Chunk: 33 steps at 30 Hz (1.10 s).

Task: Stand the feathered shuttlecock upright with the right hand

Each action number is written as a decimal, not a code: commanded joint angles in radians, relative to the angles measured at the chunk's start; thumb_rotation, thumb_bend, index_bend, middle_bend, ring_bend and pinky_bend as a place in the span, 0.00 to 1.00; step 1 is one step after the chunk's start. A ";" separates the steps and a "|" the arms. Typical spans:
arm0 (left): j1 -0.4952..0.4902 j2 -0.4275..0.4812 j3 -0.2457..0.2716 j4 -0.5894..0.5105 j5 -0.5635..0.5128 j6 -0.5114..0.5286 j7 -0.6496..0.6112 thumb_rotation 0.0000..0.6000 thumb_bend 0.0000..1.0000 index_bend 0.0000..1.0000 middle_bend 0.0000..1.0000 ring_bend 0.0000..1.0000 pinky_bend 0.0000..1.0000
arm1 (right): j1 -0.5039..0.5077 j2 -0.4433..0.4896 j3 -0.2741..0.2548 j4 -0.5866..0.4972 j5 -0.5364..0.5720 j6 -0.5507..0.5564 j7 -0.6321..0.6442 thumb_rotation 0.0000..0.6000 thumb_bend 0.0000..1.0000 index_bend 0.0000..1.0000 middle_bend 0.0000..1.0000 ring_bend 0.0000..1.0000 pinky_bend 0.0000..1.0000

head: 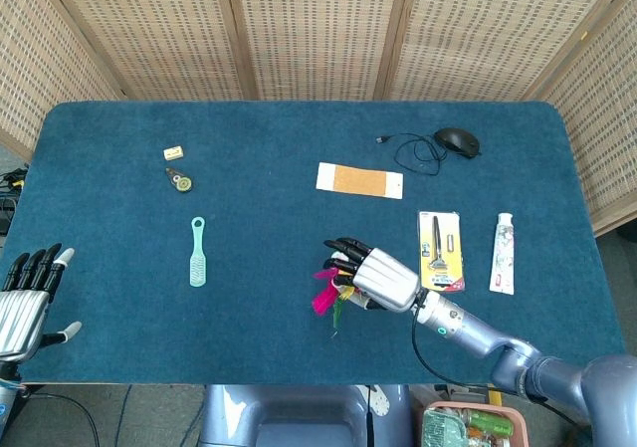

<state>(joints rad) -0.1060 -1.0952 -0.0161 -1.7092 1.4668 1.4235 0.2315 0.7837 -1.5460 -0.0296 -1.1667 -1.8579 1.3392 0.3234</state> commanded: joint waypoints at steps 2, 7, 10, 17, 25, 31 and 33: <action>-0.002 0.002 0.002 0.001 0.002 -0.004 -0.001 1.00 0.00 0.00 0.00 0.00 0.00 | 0.028 0.188 0.061 -0.335 0.185 -0.161 0.088 1.00 0.48 0.64 0.29 0.07 0.15; -0.002 0.004 0.004 -0.003 0.005 -0.003 0.000 1.00 0.00 0.00 0.00 0.00 0.00 | 0.042 0.219 0.081 -0.401 0.287 -0.275 0.036 1.00 0.49 0.65 0.29 0.07 0.15; 0.001 0.005 0.006 -0.005 0.008 0.001 0.000 1.00 0.00 0.00 0.00 0.00 0.00 | 0.042 0.212 0.082 -0.394 0.324 -0.316 0.002 1.00 0.48 0.65 0.29 0.07 0.15; 0.002 0.004 0.010 -0.007 0.007 -0.001 0.005 1.00 0.00 0.00 0.00 0.00 0.00 | 0.033 0.189 0.081 -0.361 0.338 -0.342 -0.021 1.00 0.49 0.65 0.29 0.07 0.15; 0.004 0.004 0.013 -0.011 0.016 0.007 0.005 1.00 0.00 0.00 0.00 0.00 0.00 | 0.021 0.164 0.102 -0.337 0.352 -0.332 -0.058 1.00 0.42 0.56 0.29 0.07 0.15; 0.008 0.006 0.017 -0.012 0.026 0.014 -0.001 1.00 0.00 0.00 0.00 0.00 0.00 | 0.003 0.157 0.135 -0.313 0.393 -0.315 -0.069 1.00 0.29 0.38 0.27 0.07 0.15; 0.009 0.007 0.018 -0.012 0.028 0.016 -0.003 1.00 0.00 0.00 0.00 0.00 0.00 | -0.003 0.157 0.147 -0.302 0.412 -0.311 -0.083 1.00 0.27 0.32 0.24 0.07 0.15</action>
<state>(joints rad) -0.0968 -1.0883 0.0016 -1.7214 1.4949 1.4396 0.2280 0.7847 -1.3888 0.1109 -1.4749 -1.4549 1.0252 0.2477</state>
